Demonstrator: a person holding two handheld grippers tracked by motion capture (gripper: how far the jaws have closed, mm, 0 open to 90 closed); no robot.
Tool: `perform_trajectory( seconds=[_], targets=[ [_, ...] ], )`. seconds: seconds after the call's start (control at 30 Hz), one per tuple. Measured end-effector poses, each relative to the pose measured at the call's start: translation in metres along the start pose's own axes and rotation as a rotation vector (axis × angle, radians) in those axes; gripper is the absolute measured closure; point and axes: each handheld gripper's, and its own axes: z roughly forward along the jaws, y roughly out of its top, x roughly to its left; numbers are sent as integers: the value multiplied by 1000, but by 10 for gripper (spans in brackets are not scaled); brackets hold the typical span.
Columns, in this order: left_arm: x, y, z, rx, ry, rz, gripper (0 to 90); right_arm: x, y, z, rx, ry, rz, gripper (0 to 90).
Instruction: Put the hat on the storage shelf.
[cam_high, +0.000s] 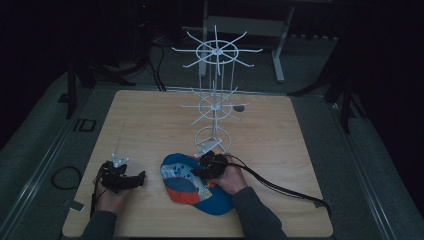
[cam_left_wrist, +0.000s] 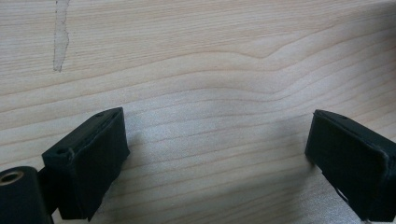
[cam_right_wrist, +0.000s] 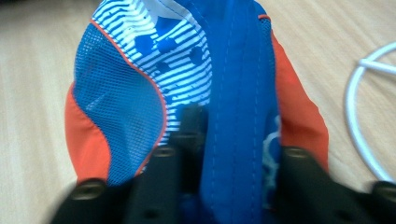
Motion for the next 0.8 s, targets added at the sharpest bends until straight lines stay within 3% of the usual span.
perform_trajectory(
  seconds=[0.1,0.5,0.7,0.8],
  targets=[
    [0,0,0,0,-1,1,61,2,0,-3,4,8,-14,881],
    [0,0,0,-1,-1,0,61,13,-4,-30,3,-23,-55,886],
    [0,0,0,-2,0,-1,61,7,-13,-54,-47,-34,-14,886],
    [0,0,0,-2,0,-1,61,5,-19,-64,-31,-57,-22,885]
  ],
)
